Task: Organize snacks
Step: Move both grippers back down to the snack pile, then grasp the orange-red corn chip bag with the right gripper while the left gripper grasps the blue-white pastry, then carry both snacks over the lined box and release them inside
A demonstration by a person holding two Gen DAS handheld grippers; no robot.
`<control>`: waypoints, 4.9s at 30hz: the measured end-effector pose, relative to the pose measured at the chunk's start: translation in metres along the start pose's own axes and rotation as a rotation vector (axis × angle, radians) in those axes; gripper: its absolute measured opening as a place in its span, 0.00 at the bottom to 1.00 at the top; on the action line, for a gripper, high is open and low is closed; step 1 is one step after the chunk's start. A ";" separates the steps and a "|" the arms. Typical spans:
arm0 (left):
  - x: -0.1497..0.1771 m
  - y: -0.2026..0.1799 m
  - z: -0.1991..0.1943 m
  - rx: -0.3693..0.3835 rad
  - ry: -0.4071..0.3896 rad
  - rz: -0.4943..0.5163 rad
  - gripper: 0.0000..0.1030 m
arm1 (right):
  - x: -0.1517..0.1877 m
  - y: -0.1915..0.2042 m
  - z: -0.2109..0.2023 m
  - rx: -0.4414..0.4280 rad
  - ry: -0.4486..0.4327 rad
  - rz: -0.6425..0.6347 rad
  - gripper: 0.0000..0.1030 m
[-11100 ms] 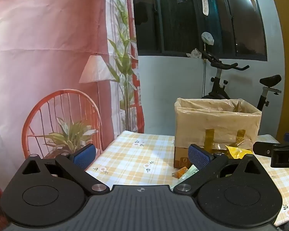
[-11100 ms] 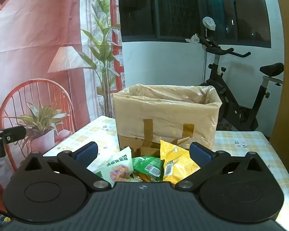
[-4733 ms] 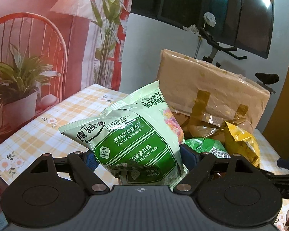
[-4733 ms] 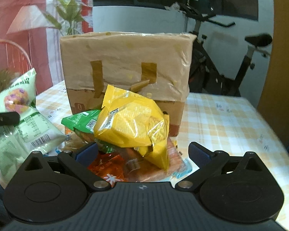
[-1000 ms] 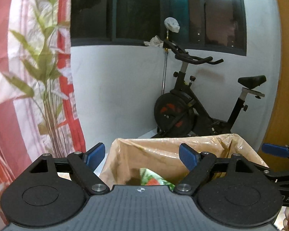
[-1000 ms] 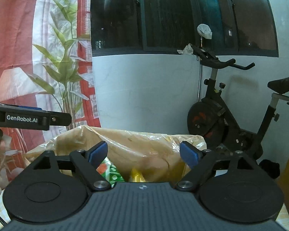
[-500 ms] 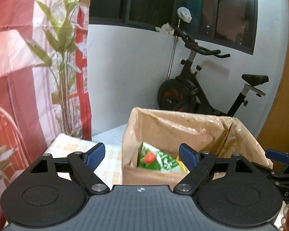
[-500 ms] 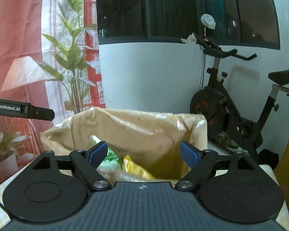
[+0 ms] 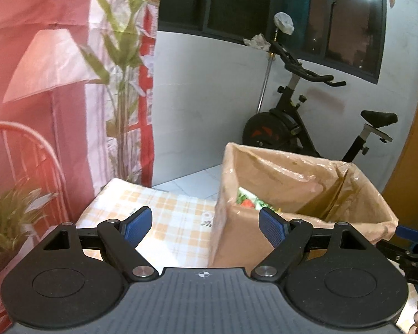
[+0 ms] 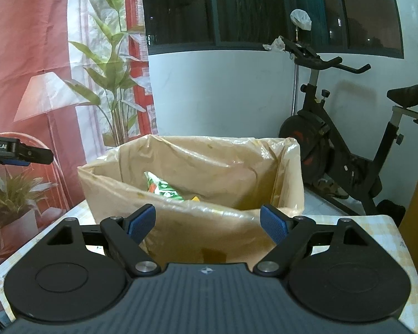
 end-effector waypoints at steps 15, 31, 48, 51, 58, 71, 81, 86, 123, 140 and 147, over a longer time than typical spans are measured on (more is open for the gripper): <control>0.071 0.011 -0.010 0.005 0.084 -0.012 0.83 | 0.050 0.021 -0.021 -0.018 0.048 -0.025 0.82; 0.147 -0.002 0.000 0.031 0.173 -0.054 0.83 | 0.122 0.031 -0.022 -0.055 0.215 -0.061 0.82; 0.182 -0.006 0.009 0.026 0.250 -0.081 0.83 | 0.177 0.054 -0.041 -0.151 0.339 -0.228 0.87; 0.182 -0.006 0.009 0.028 0.248 -0.082 0.83 | 0.175 0.055 -0.043 -0.155 0.332 -0.237 0.87; 0.184 -0.005 0.011 0.037 0.259 -0.085 0.83 | 0.174 0.058 -0.050 -0.174 0.341 -0.275 0.90; 0.187 -0.004 0.015 0.036 0.279 -0.083 0.83 | 0.186 0.052 -0.018 -0.161 0.424 -0.238 0.90; 0.189 -0.004 0.020 0.040 0.291 -0.087 0.83 | 0.168 0.047 -0.033 -0.216 0.358 -0.182 0.72; 0.191 -0.005 0.023 0.036 0.299 -0.083 0.83 | 0.146 0.040 -0.043 -0.194 0.243 -0.146 0.72; 0.194 -0.016 0.073 0.110 0.318 0.263 0.49 | 0.131 0.021 -0.007 -0.083 0.211 0.039 0.72; 0.159 -0.003 0.028 0.124 0.164 0.064 0.49 | 0.118 0.034 -0.020 -0.116 0.168 0.000 0.72; 0.133 -0.007 0.011 0.121 0.080 0.052 0.49 | 0.105 0.043 -0.031 -0.131 0.120 -0.023 0.72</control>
Point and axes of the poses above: each gripper's, at about its wrist camera, not at the fingertips, and z roughly the way its jaws point, y to its left, x to its underside, the point moved 3 cm from there along z, roughly the way its jaws point, and after that the axes turned 6 degrees about y, right-handed, at the moved point
